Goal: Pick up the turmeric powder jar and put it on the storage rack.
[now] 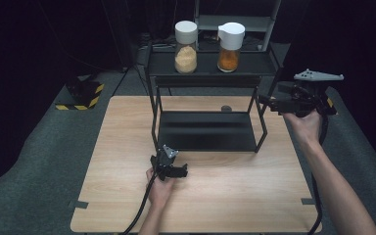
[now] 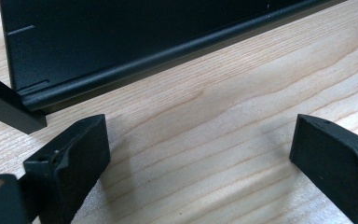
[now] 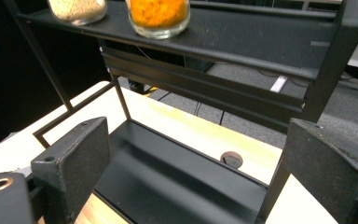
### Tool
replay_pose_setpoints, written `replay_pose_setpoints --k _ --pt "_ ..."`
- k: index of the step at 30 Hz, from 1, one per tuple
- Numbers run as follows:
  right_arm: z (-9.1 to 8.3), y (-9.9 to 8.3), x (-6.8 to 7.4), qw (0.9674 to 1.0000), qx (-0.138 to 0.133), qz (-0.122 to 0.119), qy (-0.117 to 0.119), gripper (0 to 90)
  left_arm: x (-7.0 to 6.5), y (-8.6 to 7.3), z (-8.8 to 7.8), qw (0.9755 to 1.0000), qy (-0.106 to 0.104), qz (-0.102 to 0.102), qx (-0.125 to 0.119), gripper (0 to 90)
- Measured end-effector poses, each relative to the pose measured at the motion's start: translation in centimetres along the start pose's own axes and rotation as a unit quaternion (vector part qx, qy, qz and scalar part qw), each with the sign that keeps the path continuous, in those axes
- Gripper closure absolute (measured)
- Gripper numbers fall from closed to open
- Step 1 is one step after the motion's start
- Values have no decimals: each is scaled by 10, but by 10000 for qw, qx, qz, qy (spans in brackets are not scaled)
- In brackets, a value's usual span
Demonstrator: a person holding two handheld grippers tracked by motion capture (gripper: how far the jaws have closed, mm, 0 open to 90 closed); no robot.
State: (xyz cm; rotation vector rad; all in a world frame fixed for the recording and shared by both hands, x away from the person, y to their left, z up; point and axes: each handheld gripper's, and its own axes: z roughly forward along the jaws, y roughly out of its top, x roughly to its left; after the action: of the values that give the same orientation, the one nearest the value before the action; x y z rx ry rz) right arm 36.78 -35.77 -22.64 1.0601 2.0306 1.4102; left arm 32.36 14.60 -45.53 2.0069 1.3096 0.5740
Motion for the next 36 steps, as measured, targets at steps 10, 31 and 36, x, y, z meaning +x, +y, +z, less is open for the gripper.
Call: replay_pose_setpoints --k 10,31,36 --pt "-3 -21 -4 9999 16 101 -8 72 0 0 0 10000 1 -3 -2 48" --pt "7 -58 -9 9993 123 356 3 73 0 0 0 10000 0 -2 -2 48" --pt "9 -63 -7 9994 154 324 -16 74 0 0 0 10000 -1 -3 -4 48"
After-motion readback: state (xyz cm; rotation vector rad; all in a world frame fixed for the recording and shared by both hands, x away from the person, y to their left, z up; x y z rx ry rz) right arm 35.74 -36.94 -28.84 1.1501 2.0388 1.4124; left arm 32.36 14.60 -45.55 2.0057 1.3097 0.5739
